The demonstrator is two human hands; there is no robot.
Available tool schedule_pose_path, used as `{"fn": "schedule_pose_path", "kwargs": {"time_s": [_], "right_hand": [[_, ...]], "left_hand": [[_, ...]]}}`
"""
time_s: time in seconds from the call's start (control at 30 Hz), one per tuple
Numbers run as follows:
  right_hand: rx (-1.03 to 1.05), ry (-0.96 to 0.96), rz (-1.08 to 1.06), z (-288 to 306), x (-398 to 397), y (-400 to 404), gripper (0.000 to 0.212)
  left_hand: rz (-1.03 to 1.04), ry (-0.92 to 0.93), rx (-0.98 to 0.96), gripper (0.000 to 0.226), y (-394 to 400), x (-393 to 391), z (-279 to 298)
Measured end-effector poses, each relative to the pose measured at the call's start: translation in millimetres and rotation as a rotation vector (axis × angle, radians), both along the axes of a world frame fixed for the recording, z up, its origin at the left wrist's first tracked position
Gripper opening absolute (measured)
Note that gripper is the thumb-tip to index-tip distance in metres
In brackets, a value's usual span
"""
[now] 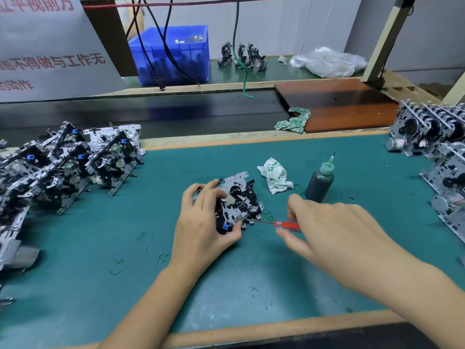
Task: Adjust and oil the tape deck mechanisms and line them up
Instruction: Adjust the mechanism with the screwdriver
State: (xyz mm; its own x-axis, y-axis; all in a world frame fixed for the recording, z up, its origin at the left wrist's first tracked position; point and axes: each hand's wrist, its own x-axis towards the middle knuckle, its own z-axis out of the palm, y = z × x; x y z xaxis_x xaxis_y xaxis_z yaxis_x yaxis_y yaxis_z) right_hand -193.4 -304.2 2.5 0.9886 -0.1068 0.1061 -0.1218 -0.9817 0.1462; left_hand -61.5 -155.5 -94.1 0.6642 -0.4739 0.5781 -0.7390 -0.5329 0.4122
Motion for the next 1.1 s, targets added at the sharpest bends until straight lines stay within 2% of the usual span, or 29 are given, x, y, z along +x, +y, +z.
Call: {"fn": "schedule_pose_path", "kwargs": {"time_s": [0.1, 0.17, 0.3, 0.4, 0.6, 0.7, 0.8, 0.87, 0.97, 1.1], "right_hand": [[-0.101, 0.032, 0.064, 4, 2, -1, 0.027], [-0.14, -0.088, 0.106, 5, 3, -1, 0.032], [-0.11, -0.116, 0.185, -3, 5, 5, 0.03], [-0.093, 0.022, 0.068, 1, 14, 7, 0.036], [0.135, 0.021, -0.059, -10, 17, -2, 0.04], [0.126, -0.034, 0.038, -7, 9, 0, 0.031], [0.062, 0.038, 0.136, -1, 8, -1, 0.017], [-0.1, 0.005, 0.224, -1, 10, -5, 0.024], [-0.211, -0.065, 0.298, 0, 15, -11, 0.037], [-0.244, -0.012, 0.327, 1, 24, -5, 0.06]], "left_hand": [[0.01, 0.013, -0.002, 0.049, 0, -1, 0], [0.014, 0.007, -0.012, 0.049, -1, -1, -1], [0.015, -0.001, -0.031, 0.048, -3, 0, -2], [0.02, -0.013, -0.038, 0.048, -2, 0, -3], [0.018, -0.019, -0.029, 0.046, -2, 0, -1], [0.018, -0.012, -0.021, 0.046, -1, 0, 0], [0.021, 0.0, -0.013, 0.047, -1, 0, 0], [0.02, 0.003, -0.013, 0.047, -1, 0, 0], [0.02, -0.007, -0.012, 0.047, 0, 1, 0], [0.023, -0.021, -0.016, 0.048, -1, 1, 1]]}}
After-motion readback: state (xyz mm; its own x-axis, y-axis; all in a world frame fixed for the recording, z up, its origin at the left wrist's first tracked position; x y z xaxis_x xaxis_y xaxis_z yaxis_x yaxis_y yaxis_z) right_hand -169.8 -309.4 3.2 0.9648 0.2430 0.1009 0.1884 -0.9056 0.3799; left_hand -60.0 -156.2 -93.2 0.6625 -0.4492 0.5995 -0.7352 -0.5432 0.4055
